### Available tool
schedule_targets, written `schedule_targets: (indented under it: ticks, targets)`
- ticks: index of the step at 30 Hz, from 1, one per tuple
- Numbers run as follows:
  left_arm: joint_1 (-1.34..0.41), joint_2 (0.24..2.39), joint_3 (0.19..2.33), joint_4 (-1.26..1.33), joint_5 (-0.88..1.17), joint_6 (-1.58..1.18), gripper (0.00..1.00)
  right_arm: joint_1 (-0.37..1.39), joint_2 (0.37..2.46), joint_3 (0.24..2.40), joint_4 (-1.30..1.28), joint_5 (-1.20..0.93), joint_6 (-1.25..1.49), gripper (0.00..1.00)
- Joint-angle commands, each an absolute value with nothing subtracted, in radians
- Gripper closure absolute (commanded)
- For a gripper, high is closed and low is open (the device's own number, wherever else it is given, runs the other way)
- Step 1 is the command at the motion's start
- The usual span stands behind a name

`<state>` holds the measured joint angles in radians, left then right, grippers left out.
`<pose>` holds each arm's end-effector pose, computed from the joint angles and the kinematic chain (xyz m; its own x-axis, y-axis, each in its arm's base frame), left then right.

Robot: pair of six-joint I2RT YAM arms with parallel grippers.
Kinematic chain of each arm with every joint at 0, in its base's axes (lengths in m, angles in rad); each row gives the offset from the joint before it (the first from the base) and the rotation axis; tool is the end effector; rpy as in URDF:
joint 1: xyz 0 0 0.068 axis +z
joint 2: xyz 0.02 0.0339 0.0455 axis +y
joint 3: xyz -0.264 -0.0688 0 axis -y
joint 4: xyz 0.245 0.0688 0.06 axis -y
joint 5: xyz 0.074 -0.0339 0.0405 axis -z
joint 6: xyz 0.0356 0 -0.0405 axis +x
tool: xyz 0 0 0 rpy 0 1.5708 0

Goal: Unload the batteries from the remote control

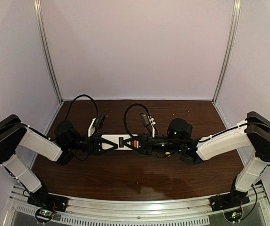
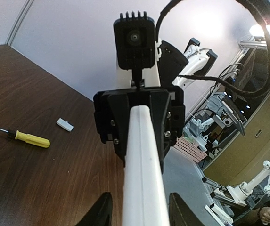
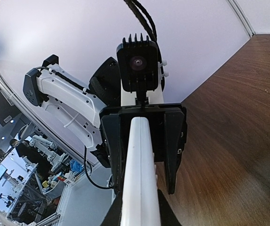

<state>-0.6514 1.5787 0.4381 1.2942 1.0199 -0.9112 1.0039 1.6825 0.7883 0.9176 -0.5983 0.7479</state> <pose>0.1966 -0.1880 0.1940 -0.7054 0.0176 -0.7086 0.7010 -0.1311 -0.7011 0.1727 0.3086 0.2248 -0.6705 -0.0068 -0.7419 -0.7412 -0.0363 0.6703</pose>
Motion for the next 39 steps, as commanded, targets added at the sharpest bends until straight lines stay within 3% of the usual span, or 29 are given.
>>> schedule_targets:
  ticks: [1, 13, 20, 28, 31, 36, 39]
  targets:
    - [-0.646, 1.591, 0.460, 1.446, 1.011, -0.903, 0.58, 1.011, 1.701, 0.823, 0.961, -0.614, 0.757, 1.00]
    - [-0.646, 1.588, 0.459, 1.449, 1.010, -0.902, 0.53, 1.019, 1.708, 0.827, 0.926, -0.609, 0.739, 1.00]
    - [-0.646, 1.588, 0.460, 1.443, 1.009, -0.902, 0.72, 1.021, 1.710, 0.832, 0.915, -0.608, 0.738, 1.00]
    - [-0.646, 1.587, 0.466, 1.436, 1.012, -0.901, 1.00, 1.020, 1.717, 0.841, 0.860, -0.586, 0.729, 1.00]
    - [-0.646, 1.587, 0.466, 1.436, 1.014, -0.903, 1.00, 1.020, 1.713, 0.859, 0.788, -0.572, 0.713, 0.89]
    - [-0.646, 1.583, 0.466, 1.420, 1.007, -0.894, 1.00, 1.019, 1.662, 0.867, 0.660, -0.511, 0.657, 0.49]
    - [-0.644, 1.574, 0.467, 1.366, 0.988, -0.856, 1.00, 1.016, 1.612, 0.870, 0.542, -0.450, 0.612, 0.31]
